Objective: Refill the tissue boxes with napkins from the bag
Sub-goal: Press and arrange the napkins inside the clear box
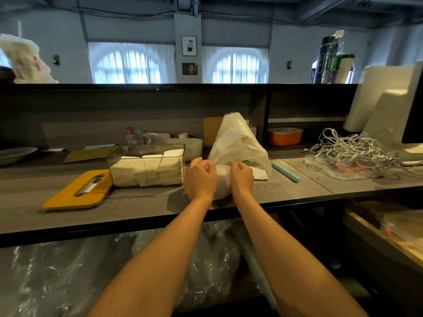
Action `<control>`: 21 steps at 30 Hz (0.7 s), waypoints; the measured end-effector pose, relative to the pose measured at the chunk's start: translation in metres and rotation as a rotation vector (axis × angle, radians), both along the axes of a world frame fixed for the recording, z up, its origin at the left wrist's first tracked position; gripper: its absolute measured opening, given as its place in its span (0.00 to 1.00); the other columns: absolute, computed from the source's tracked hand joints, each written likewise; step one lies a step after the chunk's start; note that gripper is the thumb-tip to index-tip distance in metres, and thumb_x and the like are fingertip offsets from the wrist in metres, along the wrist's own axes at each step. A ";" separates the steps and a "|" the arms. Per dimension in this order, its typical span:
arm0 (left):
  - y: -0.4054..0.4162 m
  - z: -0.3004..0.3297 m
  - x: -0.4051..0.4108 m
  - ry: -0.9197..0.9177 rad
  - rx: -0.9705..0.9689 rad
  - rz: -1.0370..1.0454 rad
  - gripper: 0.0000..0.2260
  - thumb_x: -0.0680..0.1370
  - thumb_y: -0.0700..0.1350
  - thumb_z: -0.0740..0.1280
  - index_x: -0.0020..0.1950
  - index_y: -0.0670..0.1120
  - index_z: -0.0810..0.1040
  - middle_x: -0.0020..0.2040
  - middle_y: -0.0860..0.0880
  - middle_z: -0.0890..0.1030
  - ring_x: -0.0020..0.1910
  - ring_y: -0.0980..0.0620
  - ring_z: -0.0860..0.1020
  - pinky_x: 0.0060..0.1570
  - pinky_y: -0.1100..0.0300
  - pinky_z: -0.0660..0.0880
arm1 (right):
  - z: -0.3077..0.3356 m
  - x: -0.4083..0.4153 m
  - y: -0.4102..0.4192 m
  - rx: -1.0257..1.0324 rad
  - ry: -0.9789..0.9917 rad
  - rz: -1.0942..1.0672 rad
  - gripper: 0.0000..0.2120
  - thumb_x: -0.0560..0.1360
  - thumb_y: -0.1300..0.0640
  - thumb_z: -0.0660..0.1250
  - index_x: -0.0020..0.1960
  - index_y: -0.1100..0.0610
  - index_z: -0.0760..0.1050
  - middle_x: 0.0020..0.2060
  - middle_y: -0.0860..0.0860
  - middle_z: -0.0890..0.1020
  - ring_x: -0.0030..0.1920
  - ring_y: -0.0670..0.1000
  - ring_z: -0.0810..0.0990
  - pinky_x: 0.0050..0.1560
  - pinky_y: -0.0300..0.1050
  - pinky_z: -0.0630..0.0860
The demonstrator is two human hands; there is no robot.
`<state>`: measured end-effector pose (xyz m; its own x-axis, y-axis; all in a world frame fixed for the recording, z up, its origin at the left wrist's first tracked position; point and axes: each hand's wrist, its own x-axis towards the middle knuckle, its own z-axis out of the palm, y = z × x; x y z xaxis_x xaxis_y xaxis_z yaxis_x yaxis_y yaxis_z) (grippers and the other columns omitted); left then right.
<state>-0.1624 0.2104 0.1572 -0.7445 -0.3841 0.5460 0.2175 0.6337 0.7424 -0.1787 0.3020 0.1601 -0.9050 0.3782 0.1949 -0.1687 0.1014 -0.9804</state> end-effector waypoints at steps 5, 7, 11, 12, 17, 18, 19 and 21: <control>-0.003 0.003 0.002 -0.133 -0.189 -0.081 0.17 0.84 0.49 0.55 0.60 0.47 0.82 0.76 0.47 0.69 0.72 0.46 0.67 0.65 0.51 0.67 | -0.001 -0.003 0.004 0.026 -0.008 -0.004 0.11 0.81 0.55 0.59 0.52 0.57 0.79 0.46 0.50 0.79 0.47 0.48 0.75 0.46 0.40 0.71; -0.009 0.005 0.000 -0.088 -0.339 -0.100 0.18 0.84 0.50 0.53 0.66 0.48 0.78 0.76 0.47 0.67 0.74 0.46 0.64 0.69 0.49 0.64 | 0.000 -0.003 0.004 0.020 -0.018 0.025 0.11 0.82 0.55 0.58 0.49 0.57 0.79 0.43 0.48 0.78 0.45 0.47 0.75 0.45 0.40 0.70; -0.028 0.011 -0.010 -0.069 -0.615 -0.304 0.24 0.82 0.58 0.49 0.70 0.49 0.74 0.73 0.48 0.72 0.71 0.49 0.68 0.68 0.50 0.64 | 0.003 -0.001 0.004 0.006 -0.045 0.066 0.13 0.82 0.56 0.58 0.56 0.58 0.80 0.48 0.51 0.78 0.50 0.50 0.75 0.51 0.44 0.71; -0.032 0.014 -0.012 -0.125 -0.673 -0.361 0.25 0.81 0.60 0.50 0.71 0.49 0.72 0.72 0.48 0.73 0.70 0.49 0.70 0.67 0.49 0.65 | 0.004 0.000 0.004 -0.006 -0.050 0.051 0.15 0.82 0.56 0.56 0.56 0.59 0.80 0.49 0.51 0.78 0.50 0.51 0.75 0.52 0.45 0.71; -0.043 0.030 -0.020 -0.328 -0.781 -0.548 0.30 0.77 0.61 0.66 0.77 0.56 0.64 0.72 0.50 0.72 0.68 0.48 0.72 0.65 0.49 0.70 | 0.010 0.003 -0.001 -0.098 -0.068 0.110 0.19 0.83 0.48 0.51 0.53 0.56 0.79 0.52 0.54 0.79 0.54 0.54 0.77 0.61 0.55 0.73; -0.046 0.033 -0.023 -0.375 -0.771 -0.596 0.31 0.76 0.59 0.69 0.77 0.56 0.64 0.71 0.50 0.74 0.66 0.48 0.74 0.63 0.50 0.72 | 0.009 0.002 -0.001 -0.138 -0.061 0.123 0.19 0.83 0.47 0.51 0.52 0.55 0.78 0.52 0.53 0.78 0.54 0.54 0.76 0.61 0.53 0.73; -0.048 0.035 -0.024 -0.401 -0.759 -0.632 0.30 0.75 0.57 0.71 0.75 0.56 0.67 0.68 0.49 0.76 0.64 0.47 0.76 0.62 0.50 0.74 | 0.009 0.003 0.000 -0.147 -0.049 0.134 0.19 0.84 0.46 0.50 0.52 0.54 0.77 0.53 0.53 0.77 0.55 0.54 0.76 0.62 0.54 0.73; -0.052 0.039 -0.027 -0.418 -0.687 -0.655 0.22 0.74 0.52 0.74 0.66 0.53 0.77 0.58 0.49 0.82 0.57 0.48 0.79 0.58 0.49 0.77 | 0.009 0.004 0.001 -0.159 -0.033 0.158 0.20 0.83 0.43 0.49 0.53 0.52 0.77 0.57 0.54 0.77 0.57 0.55 0.76 0.64 0.57 0.73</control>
